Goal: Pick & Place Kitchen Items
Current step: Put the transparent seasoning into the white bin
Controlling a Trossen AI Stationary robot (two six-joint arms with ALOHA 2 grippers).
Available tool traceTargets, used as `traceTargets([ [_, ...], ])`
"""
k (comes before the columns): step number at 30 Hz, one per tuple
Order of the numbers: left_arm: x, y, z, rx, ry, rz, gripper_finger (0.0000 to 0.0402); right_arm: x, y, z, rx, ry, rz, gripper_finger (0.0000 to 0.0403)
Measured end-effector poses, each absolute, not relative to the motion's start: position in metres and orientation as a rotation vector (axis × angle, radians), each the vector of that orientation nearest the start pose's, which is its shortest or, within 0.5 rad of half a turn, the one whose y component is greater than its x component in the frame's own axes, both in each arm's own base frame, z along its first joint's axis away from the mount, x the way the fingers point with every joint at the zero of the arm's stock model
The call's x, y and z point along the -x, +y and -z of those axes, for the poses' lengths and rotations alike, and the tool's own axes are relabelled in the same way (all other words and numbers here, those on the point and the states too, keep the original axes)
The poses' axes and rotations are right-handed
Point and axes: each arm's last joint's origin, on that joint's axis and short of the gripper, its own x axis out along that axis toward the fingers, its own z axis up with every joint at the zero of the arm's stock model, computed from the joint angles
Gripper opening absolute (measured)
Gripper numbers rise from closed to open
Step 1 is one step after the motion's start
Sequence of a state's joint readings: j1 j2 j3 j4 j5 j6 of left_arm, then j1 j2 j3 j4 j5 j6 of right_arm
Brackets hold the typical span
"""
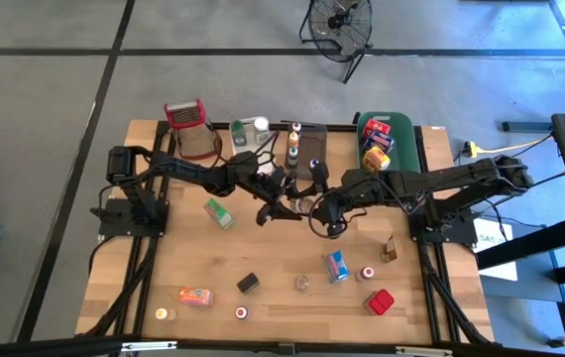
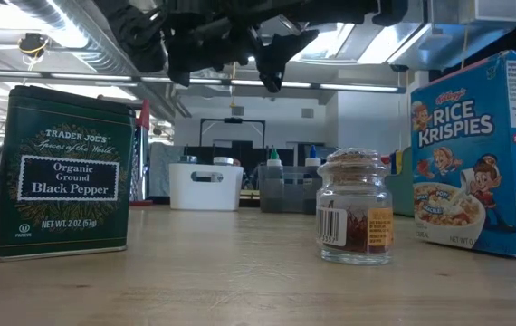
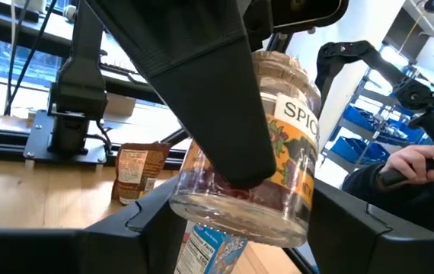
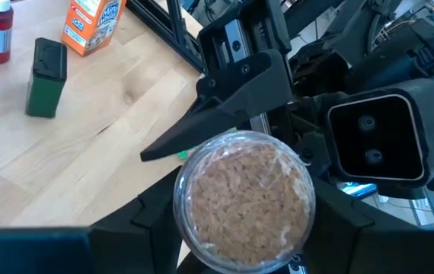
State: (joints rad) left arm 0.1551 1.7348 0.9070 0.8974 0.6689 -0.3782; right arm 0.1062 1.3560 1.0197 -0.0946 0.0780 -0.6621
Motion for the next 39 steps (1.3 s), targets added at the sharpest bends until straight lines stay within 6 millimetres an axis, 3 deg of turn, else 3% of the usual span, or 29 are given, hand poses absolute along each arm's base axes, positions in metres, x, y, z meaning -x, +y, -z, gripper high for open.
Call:
traceTargets([
  [10, -0.3615, 0.0417, -0.2309, 0.343, 0.024, 0.508, 0.0196, -0.3001, 0.0295, -0.296, 0.666, 0.425, -0.169, 0.0201],
  [39, -0.3612, 0.0413, -0.2338, 0.328, -0.005, 0.517, 0.0194, -0.3003, 0.0297, -0.2921, 0.575, 0.448, -0.199, 0.0202],
])
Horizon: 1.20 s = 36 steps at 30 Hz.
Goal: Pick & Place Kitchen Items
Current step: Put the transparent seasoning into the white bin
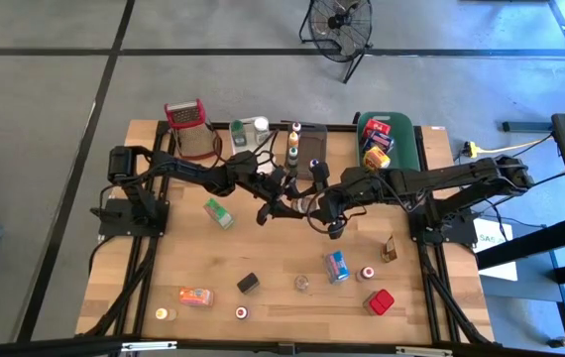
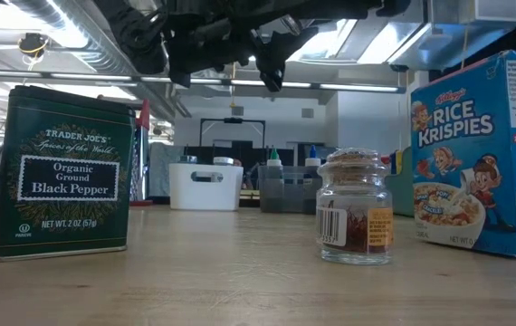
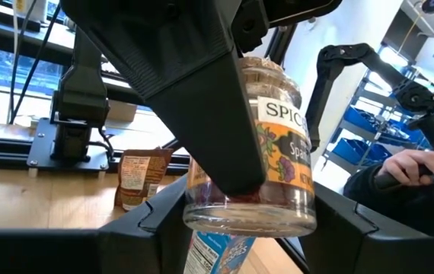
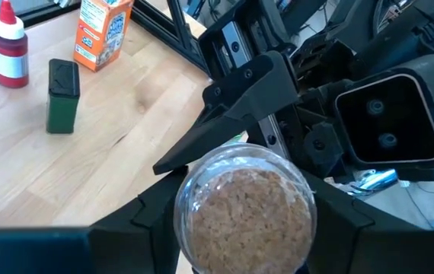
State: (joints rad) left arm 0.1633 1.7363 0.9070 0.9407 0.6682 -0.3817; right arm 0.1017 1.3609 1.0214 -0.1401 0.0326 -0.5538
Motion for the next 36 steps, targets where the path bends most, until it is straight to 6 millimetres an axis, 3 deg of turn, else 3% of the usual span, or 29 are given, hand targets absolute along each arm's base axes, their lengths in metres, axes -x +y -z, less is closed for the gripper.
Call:
traceTargets([
  [19, -0.3615, 0.0379, -0.2363, 0.382, -0.017, 0.515, 0.0194, -0.3003, 0.029, -0.2919, 0.55, 0.453, -0.202, 0.0202],
  [36, -0.3621, 0.0393, -0.2362, 0.442, -0.013, 0.472, 0.0194, -0.2991, 0.0287, -0.2903, 0.671, 0.488, -0.152, 0.0202],
])
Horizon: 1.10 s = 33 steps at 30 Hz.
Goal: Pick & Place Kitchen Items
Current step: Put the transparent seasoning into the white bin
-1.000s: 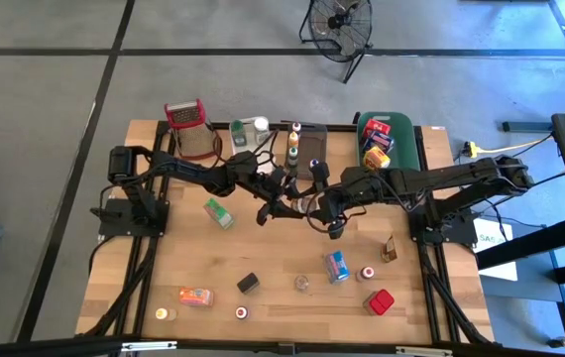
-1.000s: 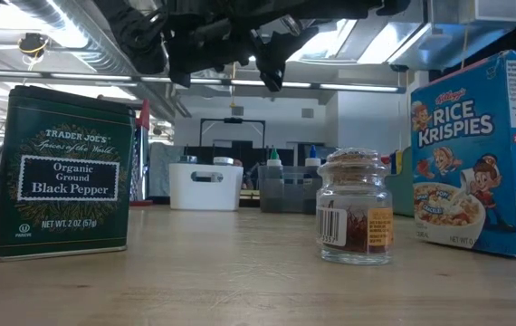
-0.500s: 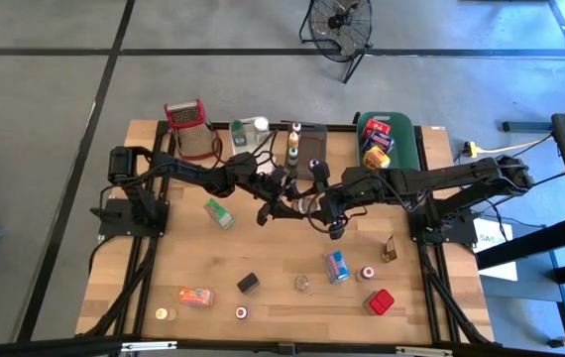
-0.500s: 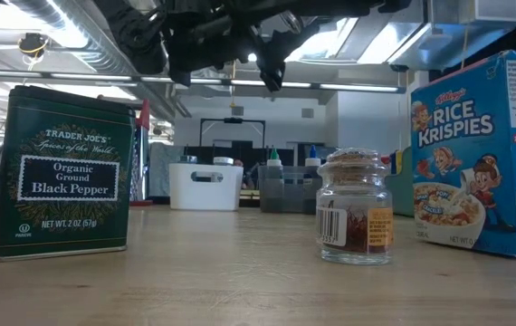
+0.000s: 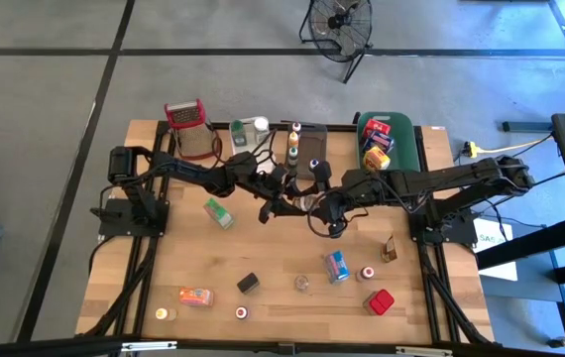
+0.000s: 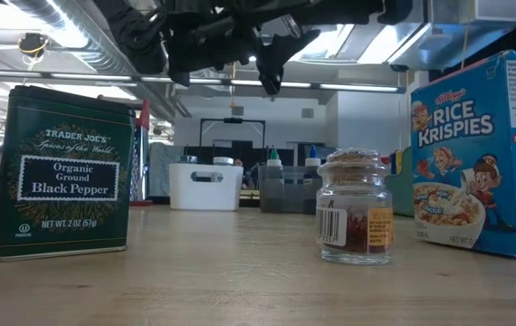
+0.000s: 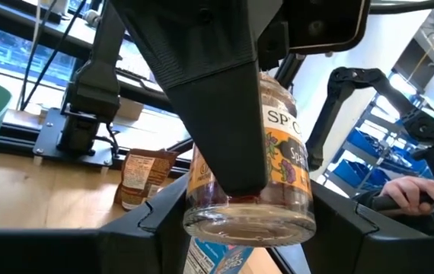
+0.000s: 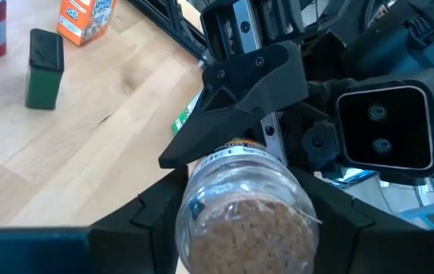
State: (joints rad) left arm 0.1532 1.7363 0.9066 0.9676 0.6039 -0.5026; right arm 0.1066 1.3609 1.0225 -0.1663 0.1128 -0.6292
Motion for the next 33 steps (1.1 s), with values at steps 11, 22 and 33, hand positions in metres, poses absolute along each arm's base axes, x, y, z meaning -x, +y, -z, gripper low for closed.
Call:
traceTargets([
  [11, -0.3633, 0.0373, -0.2354, 0.443, -0.02, 0.421, 0.0194, -0.2983, 0.0282, -0.2893, 0.679, 0.502, -0.151, 0.0202],
  [22, -0.3634, 0.0365, -0.2354, 0.414, -0.026, 0.421, 0.0192, -0.2983, 0.0284, -0.2893, 0.678, 0.499, -0.158, 0.0202],
  [33, -0.3634, 0.0362, -0.2349, 0.409, -0.021, 0.425, 0.0186, -0.2981, 0.0289, -0.2889, 0.663, 0.5, -0.172, 0.0205],
])
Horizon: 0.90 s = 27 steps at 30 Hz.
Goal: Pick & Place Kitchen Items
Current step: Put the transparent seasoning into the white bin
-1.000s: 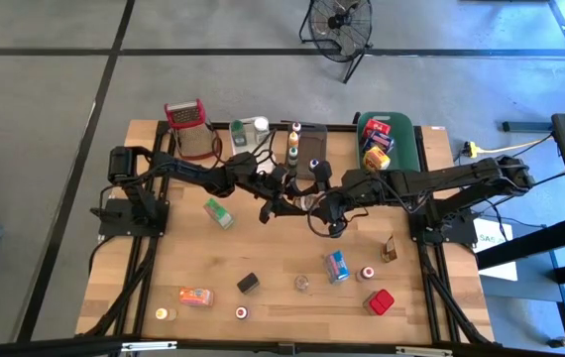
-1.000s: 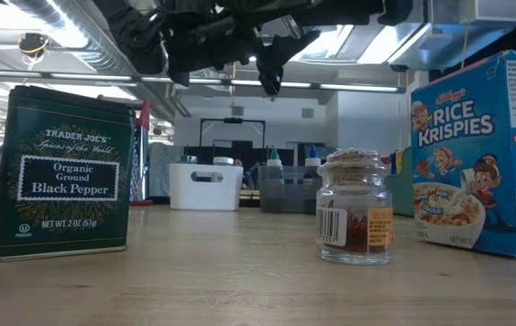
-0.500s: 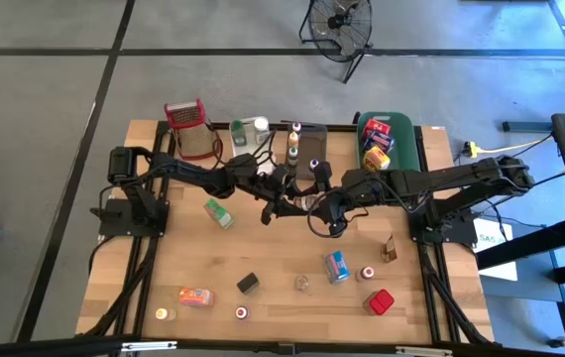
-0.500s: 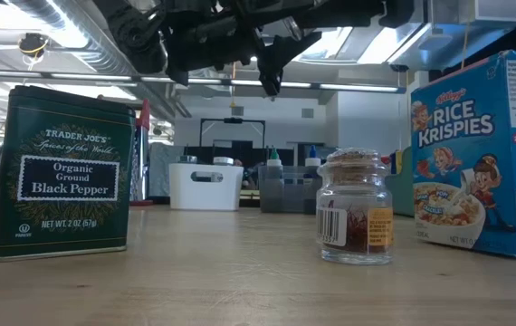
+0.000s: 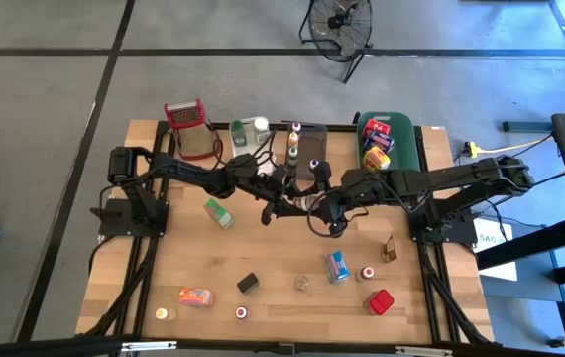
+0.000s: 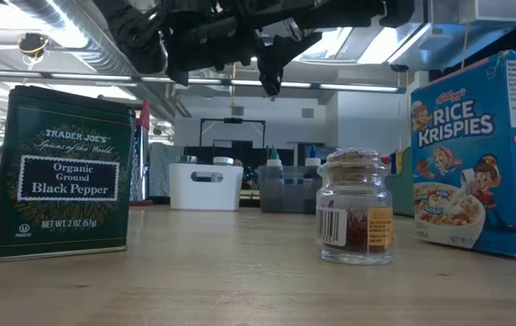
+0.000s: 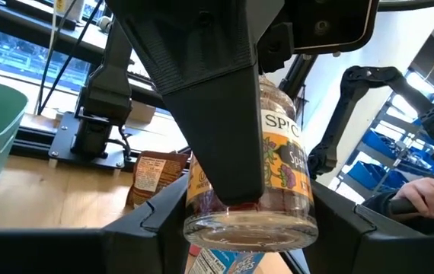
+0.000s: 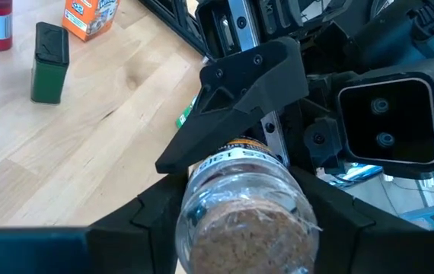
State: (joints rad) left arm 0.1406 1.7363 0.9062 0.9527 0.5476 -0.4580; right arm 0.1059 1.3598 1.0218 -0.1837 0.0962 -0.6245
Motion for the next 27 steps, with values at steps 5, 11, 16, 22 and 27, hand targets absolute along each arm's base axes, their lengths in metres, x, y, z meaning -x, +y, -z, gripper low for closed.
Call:
traceTargets([
  [5, -0.3634, 0.0359, -0.2349, 0.412, -0.019, 0.43, 0.0186, -0.2982, 0.0295, -0.289, 0.61, 0.497, -0.175, 0.0206],
  [11, -0.3632, 0.0357, -0.2355, 0.398, -0.027, 0.437, 0.0186, -0.2985, 0.0296, -0.2894, 0.509, 0.496, -0.148, 0.0211],
  [16, -0.3623, 0.0359, -0.2408, 0.377, -0.085, 0.444, 0.0185, -0.2987, 0.031, -0.2901, 0.497, 0.491, -0.14, 0.024],
  [22, -0.3622, 0.0361, -0.241, 0.377, -0.085, 0.448, 0.0185, -0.2984, 0.0318, -0.2897, 0.473, 0.495, -0.141, 0.0289],
  [27, -0.3617, 0.0379, -0.2423, 0.379, -0.097, 0.448, 0.0185, -0.297, 0.032, -0.2913, 0.509, 0.497, -0.107, 0.0304],
])
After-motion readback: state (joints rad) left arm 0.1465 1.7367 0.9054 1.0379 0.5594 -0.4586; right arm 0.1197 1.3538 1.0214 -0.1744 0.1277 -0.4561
